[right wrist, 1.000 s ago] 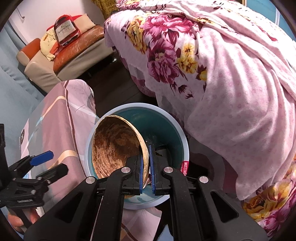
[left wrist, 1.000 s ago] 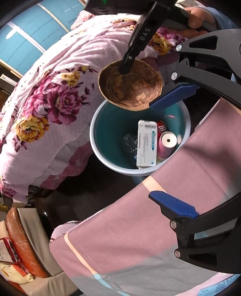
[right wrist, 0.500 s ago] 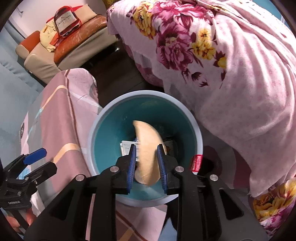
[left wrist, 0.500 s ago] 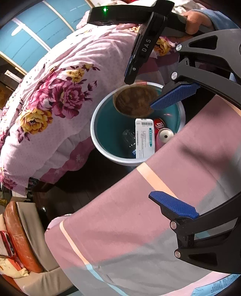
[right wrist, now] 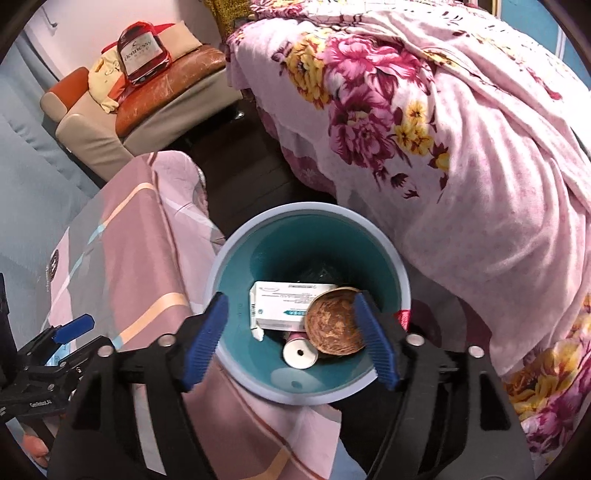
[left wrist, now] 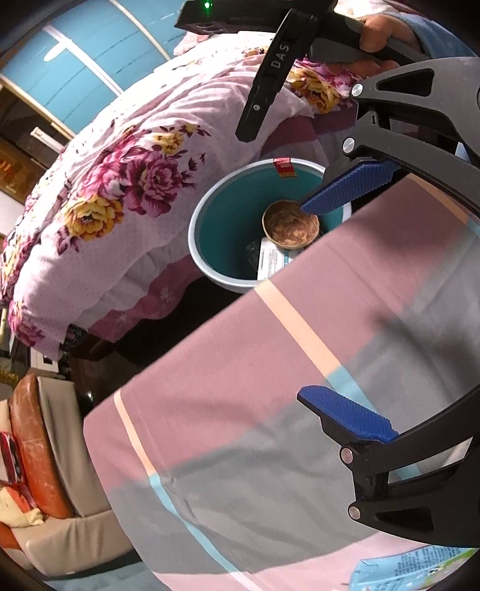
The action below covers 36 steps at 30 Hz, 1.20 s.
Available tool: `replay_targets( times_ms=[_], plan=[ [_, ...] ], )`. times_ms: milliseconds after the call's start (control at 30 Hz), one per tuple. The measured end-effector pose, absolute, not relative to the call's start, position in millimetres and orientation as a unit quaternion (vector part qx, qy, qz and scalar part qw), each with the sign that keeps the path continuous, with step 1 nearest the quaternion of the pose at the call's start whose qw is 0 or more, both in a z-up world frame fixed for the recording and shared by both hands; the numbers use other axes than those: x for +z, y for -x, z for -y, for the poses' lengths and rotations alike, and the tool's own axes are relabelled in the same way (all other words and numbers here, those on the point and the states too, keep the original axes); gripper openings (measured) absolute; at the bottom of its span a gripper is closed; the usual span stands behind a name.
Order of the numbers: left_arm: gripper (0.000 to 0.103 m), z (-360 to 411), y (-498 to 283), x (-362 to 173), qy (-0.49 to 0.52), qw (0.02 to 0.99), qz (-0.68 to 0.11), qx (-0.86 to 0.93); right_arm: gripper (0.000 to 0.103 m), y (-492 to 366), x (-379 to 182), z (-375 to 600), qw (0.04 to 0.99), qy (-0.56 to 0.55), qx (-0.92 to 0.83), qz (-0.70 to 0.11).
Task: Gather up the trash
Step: 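Move both grippers back over the milk carton and tissue on the table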
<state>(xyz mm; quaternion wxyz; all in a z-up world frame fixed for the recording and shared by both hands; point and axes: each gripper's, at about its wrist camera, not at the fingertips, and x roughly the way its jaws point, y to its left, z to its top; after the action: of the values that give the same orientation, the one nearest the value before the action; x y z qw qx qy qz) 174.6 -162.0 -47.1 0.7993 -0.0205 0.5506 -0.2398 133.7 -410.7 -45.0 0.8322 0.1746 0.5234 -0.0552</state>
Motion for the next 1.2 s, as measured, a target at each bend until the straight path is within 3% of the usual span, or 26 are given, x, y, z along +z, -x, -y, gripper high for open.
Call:
replay_targets(
  times_ms=[133,633,1200],
  plan=[
    [0.095,137.9,-165.2,-41.6,0.03,0.805,-0.545,-0.231,0.075,-131.3,-38.0,394.4,0.83,-0.168,-0.047,-0.53],
    [0.095,7.7,-128.8,-31.4,0.07,0.832,-0.527,-0.16,0.076,-115.7,-23.5,272.5,0.824,-0.091,0.034,-0.558],
    [0.095,-130.7,-88.8,-47.6,0.134,0.843,-0.514,-0.087,0.076,-83.4,-65.3,94.6,0.773,0.047,0.159,-0.612]
  ],
)
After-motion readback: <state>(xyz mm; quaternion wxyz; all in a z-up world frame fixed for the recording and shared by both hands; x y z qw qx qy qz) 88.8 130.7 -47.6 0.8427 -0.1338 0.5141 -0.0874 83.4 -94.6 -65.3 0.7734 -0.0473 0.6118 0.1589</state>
